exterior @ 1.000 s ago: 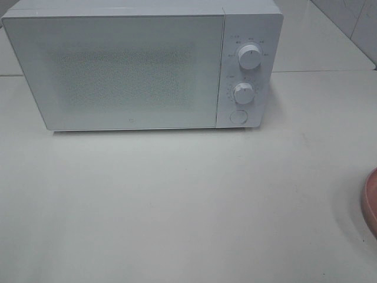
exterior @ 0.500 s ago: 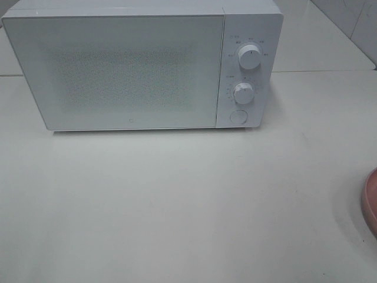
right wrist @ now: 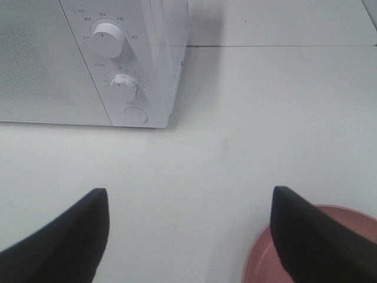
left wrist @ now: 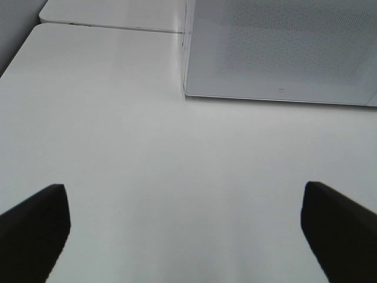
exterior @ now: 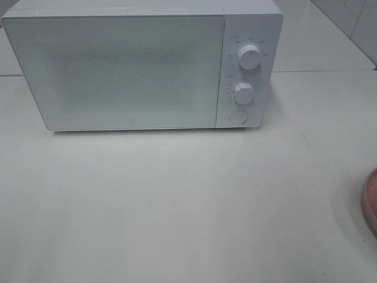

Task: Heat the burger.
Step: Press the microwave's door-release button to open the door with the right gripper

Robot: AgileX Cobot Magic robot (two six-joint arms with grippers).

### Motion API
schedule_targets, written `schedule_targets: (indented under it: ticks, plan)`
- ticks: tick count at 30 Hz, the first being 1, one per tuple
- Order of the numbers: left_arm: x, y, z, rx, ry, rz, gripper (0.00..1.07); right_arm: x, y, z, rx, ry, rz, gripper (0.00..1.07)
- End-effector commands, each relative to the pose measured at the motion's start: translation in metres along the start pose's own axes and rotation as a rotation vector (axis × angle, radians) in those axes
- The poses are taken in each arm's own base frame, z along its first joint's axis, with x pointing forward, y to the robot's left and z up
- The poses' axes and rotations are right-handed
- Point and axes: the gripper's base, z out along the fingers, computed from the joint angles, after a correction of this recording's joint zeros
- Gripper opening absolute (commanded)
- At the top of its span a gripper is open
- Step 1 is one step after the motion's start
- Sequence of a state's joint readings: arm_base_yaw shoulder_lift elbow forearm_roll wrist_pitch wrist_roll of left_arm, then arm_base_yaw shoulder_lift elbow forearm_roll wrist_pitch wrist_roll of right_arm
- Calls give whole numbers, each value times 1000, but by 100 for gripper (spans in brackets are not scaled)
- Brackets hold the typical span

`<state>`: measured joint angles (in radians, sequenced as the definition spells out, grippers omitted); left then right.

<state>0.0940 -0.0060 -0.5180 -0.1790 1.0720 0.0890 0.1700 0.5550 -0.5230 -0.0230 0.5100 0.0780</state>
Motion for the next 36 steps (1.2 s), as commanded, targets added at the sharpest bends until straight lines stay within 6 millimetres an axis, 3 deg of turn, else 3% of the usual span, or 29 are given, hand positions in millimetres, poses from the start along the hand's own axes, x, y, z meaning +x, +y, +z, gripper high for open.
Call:
schedule_targets:
  ticks: [1,10,26,36]
  plan:
    - [1,-1,-1,7,-7,-10,100,-7,0,7,0,-21,1,72]
    - [1,-1,-1,7,-7,-10,100,-12,1,39,1,-15,-10,72]
    - [1,-1,-1,7,-7,-10,100,10,3,86,-38,-290,-30,72]
    - [1,-1,-1,7,-7,-10,100,22,4,113,-52,-355,-42,72]
